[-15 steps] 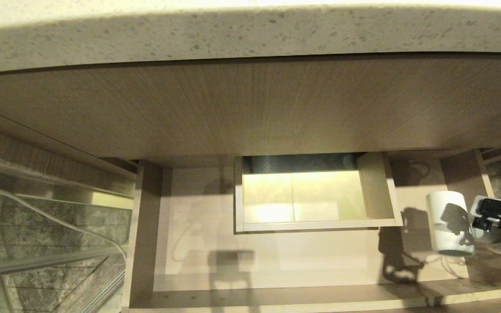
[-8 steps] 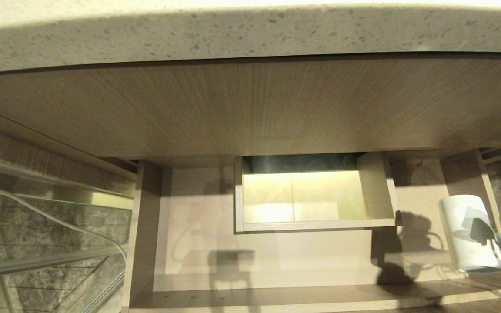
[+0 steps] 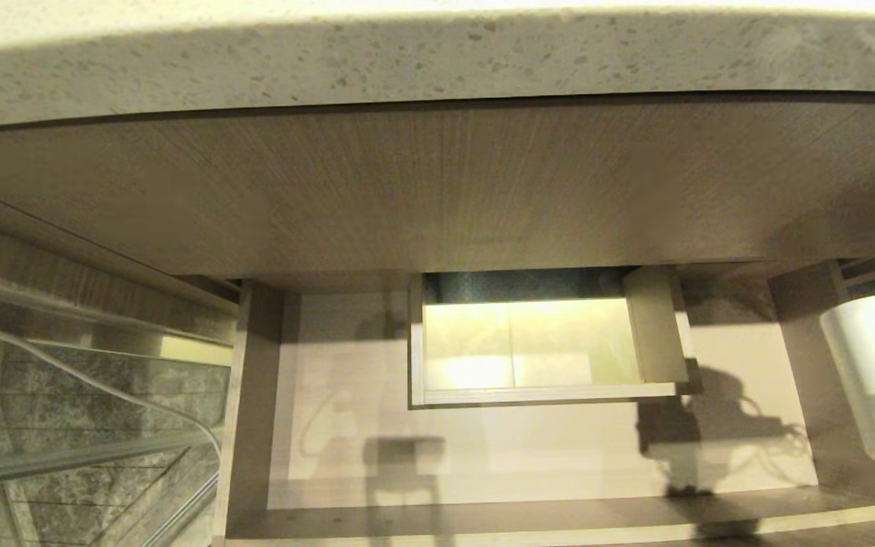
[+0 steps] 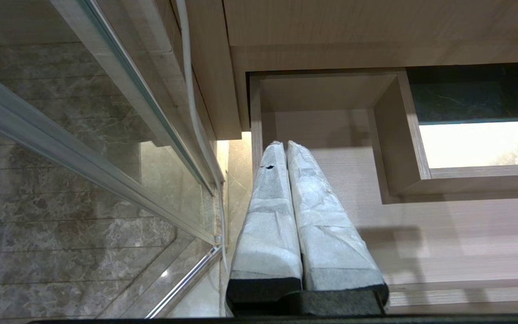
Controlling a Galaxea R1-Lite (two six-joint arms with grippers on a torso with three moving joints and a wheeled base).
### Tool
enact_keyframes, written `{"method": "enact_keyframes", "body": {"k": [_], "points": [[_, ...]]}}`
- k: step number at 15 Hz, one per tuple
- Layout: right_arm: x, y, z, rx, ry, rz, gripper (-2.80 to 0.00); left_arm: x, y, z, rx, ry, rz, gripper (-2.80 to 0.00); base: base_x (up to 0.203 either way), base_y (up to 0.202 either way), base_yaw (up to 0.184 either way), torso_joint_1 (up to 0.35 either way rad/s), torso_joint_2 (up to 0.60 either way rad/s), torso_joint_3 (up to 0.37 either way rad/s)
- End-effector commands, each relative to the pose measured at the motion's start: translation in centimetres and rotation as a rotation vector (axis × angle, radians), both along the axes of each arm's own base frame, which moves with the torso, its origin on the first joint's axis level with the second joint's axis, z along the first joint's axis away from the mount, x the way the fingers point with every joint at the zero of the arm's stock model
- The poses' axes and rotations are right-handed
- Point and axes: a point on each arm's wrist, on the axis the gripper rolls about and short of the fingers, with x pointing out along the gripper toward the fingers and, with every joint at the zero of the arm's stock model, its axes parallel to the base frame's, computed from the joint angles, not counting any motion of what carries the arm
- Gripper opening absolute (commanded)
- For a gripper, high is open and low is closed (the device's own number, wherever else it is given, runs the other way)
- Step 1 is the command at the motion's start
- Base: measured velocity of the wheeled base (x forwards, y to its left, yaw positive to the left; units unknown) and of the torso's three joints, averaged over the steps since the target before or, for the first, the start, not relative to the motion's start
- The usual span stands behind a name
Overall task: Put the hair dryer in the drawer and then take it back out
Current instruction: Place it on the countertop
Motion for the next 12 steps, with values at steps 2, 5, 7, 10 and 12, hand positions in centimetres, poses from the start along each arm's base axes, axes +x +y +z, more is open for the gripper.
{"method": "enact_keyframes", "body": {"k": [2,5,7,10,12], "points": [[-4.5,1.9,3.1,-0.034,-0.042,0.02,-2.8,0.4,0.0,-1.1,-0.001,0.038,0.0,-2.8,0.0,0.0,0.0,0.0,0.0,0.0],[-7.3,3.1,5.6,-0.064,-0.109,0.043,-2.8,0.4,0.0,-1.1,0.0,0.038,0.0,-2.8,0.0,0.0,0.0,0.0,0.0,0.0],[-9.4,4.0,6.7,-0.076,-0.119,0.067,-2.8,0.4,0.0,-1.1,0.0,0.038,0.0,-2.8,0.0,0.0,0.0,0.0,0.0,0.0],[-12.2,5.1,8.1,-0.101,-0.193,0.092,-2.8,0.4,0.0,-1.1,0.0,0.038,0.0,-2.8,0.0,0.0,0.0,0.0,0.0,0.0],[-14.1,5.7,9.0,-0.126,-0.271,0.088,-2.8,0.4,0.0,-1.1,0.0,0.038,0.0,-2.8,0.0,0.0,0.0,0.0,0.0,0.0]]}}
